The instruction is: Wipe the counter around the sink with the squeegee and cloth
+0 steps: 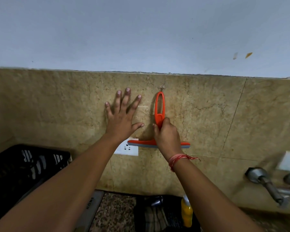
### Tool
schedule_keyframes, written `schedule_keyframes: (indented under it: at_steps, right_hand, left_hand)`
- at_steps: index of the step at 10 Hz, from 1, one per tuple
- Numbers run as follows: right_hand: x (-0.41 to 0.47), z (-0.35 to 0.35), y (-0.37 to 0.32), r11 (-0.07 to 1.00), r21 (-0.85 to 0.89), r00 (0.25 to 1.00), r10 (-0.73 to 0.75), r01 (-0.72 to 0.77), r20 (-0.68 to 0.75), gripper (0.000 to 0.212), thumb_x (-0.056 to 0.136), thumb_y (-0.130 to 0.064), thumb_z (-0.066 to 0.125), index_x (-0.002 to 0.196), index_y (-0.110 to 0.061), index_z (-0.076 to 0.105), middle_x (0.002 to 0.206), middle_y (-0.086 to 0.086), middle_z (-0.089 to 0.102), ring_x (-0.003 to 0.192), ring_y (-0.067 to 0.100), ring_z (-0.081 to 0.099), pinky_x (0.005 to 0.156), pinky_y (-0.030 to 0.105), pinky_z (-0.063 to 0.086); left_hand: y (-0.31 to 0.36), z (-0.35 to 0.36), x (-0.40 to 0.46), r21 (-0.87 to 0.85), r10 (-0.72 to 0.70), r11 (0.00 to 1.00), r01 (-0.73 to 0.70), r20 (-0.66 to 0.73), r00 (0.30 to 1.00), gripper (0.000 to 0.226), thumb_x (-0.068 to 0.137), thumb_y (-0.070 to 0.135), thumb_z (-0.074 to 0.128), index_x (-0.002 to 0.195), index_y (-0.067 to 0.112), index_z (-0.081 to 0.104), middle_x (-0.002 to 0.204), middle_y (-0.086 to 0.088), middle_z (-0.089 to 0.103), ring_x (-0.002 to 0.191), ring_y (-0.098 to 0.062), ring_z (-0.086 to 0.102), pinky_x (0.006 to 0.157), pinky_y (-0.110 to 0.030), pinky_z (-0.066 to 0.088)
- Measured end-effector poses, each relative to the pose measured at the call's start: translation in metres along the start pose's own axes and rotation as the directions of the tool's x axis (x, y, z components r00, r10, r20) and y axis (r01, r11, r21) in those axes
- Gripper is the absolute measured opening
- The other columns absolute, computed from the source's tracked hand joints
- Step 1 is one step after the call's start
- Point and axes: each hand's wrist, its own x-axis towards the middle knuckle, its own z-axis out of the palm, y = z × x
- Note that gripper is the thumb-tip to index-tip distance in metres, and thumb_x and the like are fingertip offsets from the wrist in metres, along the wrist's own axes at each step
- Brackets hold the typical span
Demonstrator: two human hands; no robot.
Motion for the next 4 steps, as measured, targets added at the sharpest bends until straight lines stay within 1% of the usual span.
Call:
schedule_keyframes:
  at_steps: [1,2,3,4]
  right_hand:
    - [-0.002,0.002,0.002,1.0,0.016,1.0,0.004,-0.004,-0.003,0.028,0.096,-0.031,0.058,0.108,-0.006,0.051,0.095,0.014,0.066,0.086,0.033,0.064,0.064,0.03,0.038]
    - [-0.005,0.001,0.007,0.999,0.035,1.0,0.016,-0.016,0.003,0.034,0.092,-0.036,0.064,0.106,-0.008,0.051,0.096,0.011,0.065,0.086,0.03,0.064,0.067,0.032,0.045]
    - [-0.016,-0.005,0.013,0.999,0.041,1.0,0.005,-0.004,-0.025,0.042,0.088,-0.042,0.067,0.112,-0.011,0.051,0.105,0.007,0.064,0.096,0.026,0.062,0.078,0.036,0.051]
    - [-0.023,-0.018,0.015,0.997,-0.077,0.993,-0.027,0.018,-0.111,0.047,0.089,-0.048,0.063,0.12,-0.014,0.05,0.115,0.004,0.061,0.108,0.024,0.056,0.085,0.039,0.05]
  left_hand:
    - [0.002,-0.001,-0.002,-0.013,-0.006,1.0,0.006,0.015,1.0,0.109,0.075,0.076,0.054,0.154,0.038,-0.01,0.164,-0.003,-0.016,0.15,-0.033,-0.015,0.108,-0.076,0.015]
    - [0.007,-0.007,-0.003,-0.055,-0.025,0.998,0.029,0.058,0.998,0.109,0.076,0.07,0.059,0.154,0.039,-0.011,0.163,-0.002,-0.02,0.15,-0.032,-0.018,0.111,-0.073,0.013]
    - [0.012,-0.016,-0.01,-0.108,-0.037,0.993,0.047,0.085,0.996,0.104,0.081,0.058,0.064,0.155,0.038,-0.007,0.163,-0.001,-0.022,0.15,-0.032,-0.015,0.115,-0.066,0.012]
    - [0.019,-0.027,-0.019,-0.164,-0.075,0.983,0.082,0.047,0.996,0.08,0.084,0.039,0.064,0.153,0.029,0.023,0.164,-0.005,0.007,0.148,-0.033,0.012,0.115,-0.056,0.022]
